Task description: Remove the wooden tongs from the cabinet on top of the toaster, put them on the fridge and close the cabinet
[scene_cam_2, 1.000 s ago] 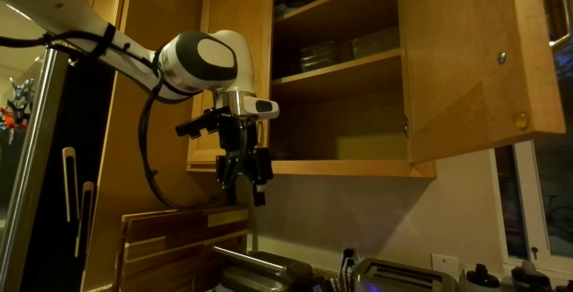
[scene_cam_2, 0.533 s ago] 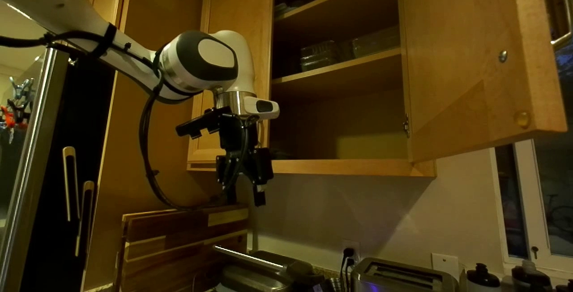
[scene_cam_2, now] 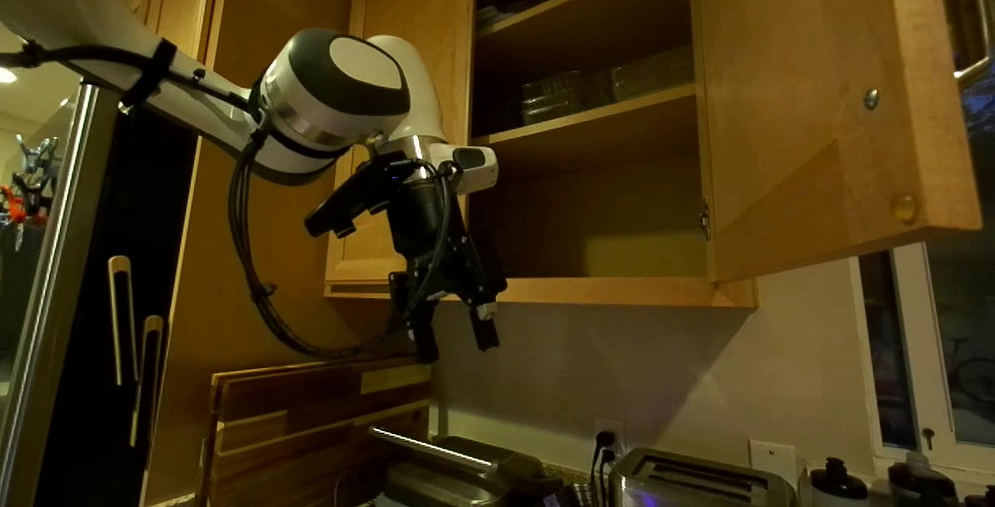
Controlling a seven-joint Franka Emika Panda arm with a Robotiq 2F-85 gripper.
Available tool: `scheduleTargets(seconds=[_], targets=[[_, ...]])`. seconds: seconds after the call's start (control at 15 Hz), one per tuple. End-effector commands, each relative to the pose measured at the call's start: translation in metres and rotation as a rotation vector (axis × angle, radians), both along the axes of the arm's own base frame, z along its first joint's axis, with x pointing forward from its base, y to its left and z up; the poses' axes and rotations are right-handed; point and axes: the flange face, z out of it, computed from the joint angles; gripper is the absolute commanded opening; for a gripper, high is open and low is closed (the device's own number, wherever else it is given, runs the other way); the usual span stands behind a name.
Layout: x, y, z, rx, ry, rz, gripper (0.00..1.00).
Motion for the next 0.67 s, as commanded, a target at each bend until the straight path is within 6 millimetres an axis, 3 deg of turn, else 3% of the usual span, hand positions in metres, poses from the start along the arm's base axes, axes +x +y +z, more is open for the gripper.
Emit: scheduleTargets(seconds=[0.0, 0.4, 0.47, 0.6], targets=[[-0.034, -0.019, -0.003, -0.054, -0.021, -0.025, 1.0], [-0.074, -0.058, -0.015, -0.117, -0.039, 0.004, 1.0], [-0.057, -0.054, -0.009, -0.09, -0.016, -0.016, 1.0], [-0.065, -0.06, -0.012, -0.087, -0.021, -0.019, 1.0]])
